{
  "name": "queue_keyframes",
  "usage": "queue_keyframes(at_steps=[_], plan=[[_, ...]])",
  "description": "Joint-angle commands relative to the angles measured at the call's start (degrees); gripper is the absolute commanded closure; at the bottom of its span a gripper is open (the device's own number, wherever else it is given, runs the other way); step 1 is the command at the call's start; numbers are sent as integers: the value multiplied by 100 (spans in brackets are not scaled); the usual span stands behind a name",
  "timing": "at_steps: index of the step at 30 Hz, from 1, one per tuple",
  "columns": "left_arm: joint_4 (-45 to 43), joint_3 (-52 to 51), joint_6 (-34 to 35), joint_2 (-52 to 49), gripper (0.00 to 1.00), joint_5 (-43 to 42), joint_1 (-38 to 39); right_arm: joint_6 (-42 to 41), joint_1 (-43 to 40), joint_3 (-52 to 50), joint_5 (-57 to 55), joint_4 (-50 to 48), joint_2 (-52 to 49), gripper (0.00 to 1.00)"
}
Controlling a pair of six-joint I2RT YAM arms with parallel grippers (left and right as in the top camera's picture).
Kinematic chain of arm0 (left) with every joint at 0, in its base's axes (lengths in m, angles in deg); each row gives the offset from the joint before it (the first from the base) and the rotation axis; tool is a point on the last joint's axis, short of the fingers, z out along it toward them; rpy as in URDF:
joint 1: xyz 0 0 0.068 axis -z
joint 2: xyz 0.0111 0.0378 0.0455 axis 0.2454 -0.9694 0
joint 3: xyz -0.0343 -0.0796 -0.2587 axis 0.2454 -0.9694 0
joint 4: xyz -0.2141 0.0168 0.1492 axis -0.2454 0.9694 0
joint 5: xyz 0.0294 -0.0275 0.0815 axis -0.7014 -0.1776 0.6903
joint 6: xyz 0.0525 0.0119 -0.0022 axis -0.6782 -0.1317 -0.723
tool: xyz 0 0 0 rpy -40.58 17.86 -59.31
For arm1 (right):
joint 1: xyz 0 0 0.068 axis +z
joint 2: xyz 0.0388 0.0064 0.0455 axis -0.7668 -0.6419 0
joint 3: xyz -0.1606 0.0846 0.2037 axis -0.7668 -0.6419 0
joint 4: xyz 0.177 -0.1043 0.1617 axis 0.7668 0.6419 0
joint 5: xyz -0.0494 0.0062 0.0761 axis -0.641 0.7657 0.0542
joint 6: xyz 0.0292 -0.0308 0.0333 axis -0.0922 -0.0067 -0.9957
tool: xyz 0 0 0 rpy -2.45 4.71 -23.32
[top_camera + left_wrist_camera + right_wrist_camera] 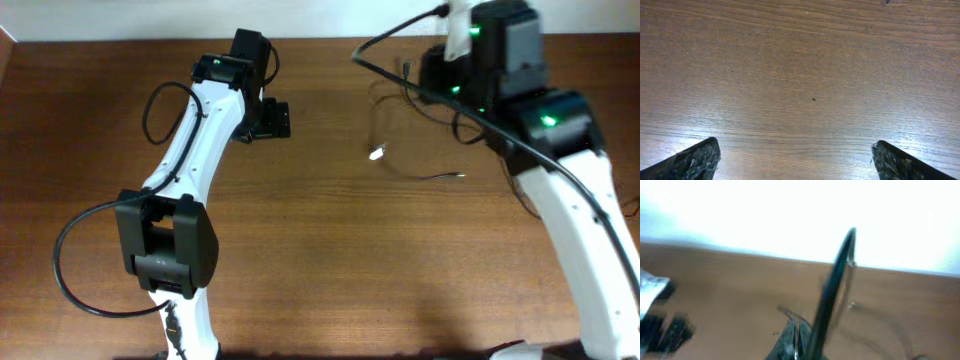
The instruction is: Untangle cables
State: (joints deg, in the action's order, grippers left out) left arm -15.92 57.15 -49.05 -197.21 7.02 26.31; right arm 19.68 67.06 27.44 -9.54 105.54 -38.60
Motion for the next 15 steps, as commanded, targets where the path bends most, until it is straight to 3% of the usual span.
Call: queue_keyframes(at_steps=[1,6,10,13,14,15], plan=[[9,90,-66,-35,1,63,22,33,-358,35,-1346,-446,48,96],[7,90,-66,-35,1,63,22,-1340,-1134,24,-1388,-188,-361,96],[9,90,-66,-35,1,63,22,-1362,-1209,15,59,874,-1058,93],[7,90,-66,-35,1,63,22,-1360,-1209,13,225,1379,-1729,92],[9,90,-66,-35,1,63,22,-1360,-1211,13,225,1478,-1939,77],[7,90,-66,-35,1,63,22,-1357,-1215,13,223,1580,-2186,39]])
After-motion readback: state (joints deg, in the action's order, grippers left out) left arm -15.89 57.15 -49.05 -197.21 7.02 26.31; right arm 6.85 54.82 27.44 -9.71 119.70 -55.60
